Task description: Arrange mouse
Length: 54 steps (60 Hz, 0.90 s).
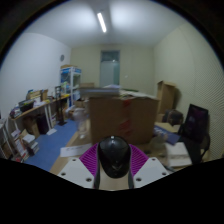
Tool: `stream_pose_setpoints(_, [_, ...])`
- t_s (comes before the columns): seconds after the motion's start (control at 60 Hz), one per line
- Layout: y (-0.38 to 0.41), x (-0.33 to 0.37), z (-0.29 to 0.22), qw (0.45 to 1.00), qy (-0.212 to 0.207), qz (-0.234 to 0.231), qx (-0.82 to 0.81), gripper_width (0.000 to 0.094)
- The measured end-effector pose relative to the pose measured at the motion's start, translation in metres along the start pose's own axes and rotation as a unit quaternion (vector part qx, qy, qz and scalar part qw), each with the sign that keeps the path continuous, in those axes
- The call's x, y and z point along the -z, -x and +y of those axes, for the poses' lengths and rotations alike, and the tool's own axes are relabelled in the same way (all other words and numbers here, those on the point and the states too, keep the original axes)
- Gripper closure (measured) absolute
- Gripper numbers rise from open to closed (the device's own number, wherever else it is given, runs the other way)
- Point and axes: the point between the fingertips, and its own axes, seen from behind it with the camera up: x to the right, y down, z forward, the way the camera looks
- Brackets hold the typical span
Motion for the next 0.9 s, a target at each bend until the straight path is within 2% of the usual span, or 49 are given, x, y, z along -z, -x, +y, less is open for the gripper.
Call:
stream_pose_setpoints(0.05, [-0.051,0.006,-0.009,1.000,-0.013,0.018,0.000,0.0557])
stream_pose_setpoints(0.1, [-0.100,0.012,0.006,0.999,-0.006,0.042,0.003,0.0559])
stream_pose_setpoints(0.25, [-0.208,0.000,0.111,0.993,0.077,0.086,-0.030,0.0557])
stream_pose_setpoints(0.35, [-0.230,-0.008,0.183,0.987,0.132,0.081,-0.052,0.0558])
stream_pose_setpoints(0.417, [-0.235,-0.015,0.216,0.984,0.150,0.076,-0.055,0.0550])
stream_pose_setpoints(0.533, [-0.235,-0.026,0.239,0.984,0.159,0.068,-0.052,0.0543])
stream_pose_setpoints(0.55, [-0.234,-0.026,0.244,0.983,0.166,0.068,-0.051,0.0471])
stream_pose_setpoints(0.567, [-0.234,-0.027,0.244,0.983,0.161,0.068,-0.048,0.0517])
stream_pose_setpoints(0.583, [-0.235,-0.029,0.241,0.985,0.151,0.069,-0.044,0.0518])
stream_pose_setpoints(0.633, [-0.238,-0.033,0.242,0.985,0.152,0.070,-0.046,0.0446])
stream_pose_setpoints(0.75, [-0.234,-0.028,0.242,0.983,0.161,0.069,-0.054,0.0342])
stream_pose_setpoints(0.783, [-0.233,-0.024,0.243,0.981,0.169,0.068,-0.061,0.0217])
stream_pose_setpoints(0.833, [-0.233,-0.017,0.240,0.978,0.177,0.071,-0.080,0.0173])
stream_pose_setpoints(0.85, [-0.231,-0.014,0.238,0.978,0.176,0.072,-0.087,0.0081])
stream_pose_setpoints(0.867, [-0.230,-0.009,0.235,0.978,0.174,0.074,-0.094,0.0046])
stream_pose_setpoints(0.883, [-0.230,-0.005,0.231,0.978,0.170,0.076,-0.100,0.0087])
stream_pose_setpoints(0.9, [-0.228,0.001,0.226,0.978,0.166,0.075,-0.104,0.0088])
